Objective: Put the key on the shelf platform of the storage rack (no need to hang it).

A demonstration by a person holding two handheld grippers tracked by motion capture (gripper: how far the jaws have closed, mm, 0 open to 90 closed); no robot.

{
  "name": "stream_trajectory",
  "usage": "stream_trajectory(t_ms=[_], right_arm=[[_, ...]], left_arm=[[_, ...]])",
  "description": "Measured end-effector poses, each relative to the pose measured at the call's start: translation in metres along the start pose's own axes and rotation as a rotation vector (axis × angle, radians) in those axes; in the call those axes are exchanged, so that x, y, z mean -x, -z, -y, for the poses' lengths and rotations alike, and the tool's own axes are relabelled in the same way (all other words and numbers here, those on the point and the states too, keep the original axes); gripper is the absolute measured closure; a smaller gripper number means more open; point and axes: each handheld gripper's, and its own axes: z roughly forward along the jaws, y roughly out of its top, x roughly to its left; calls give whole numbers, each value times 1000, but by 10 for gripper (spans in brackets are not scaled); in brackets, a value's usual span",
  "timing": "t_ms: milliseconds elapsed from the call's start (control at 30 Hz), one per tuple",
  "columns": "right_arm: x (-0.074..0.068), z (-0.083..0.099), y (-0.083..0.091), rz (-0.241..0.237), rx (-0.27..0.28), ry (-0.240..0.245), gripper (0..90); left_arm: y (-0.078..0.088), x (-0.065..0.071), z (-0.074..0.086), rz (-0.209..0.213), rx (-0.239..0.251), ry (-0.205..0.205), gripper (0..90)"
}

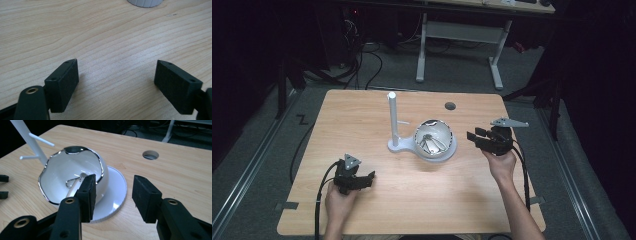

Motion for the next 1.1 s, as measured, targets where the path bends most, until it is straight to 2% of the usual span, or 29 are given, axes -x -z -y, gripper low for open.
stream_trajectory(t_ms=[267, 533, 700, 1100], right_arm=[[8, 11, 11, 21, -4, -17, 542], [9, 14, 27, 26, 12, -18, 544], [13, 22, 32, 35, 3, -34, 544], [16, 34, 46, 43, 19, -47, 544]], left_arm=[[0, 0, 0, 0, 0, 1, 200], [0, 0, 0, 0, 0, 0, 200], [0, 0, 0, 0, 0, -1, 201], [0, 0, 0, 0, 0, -1, 201]])
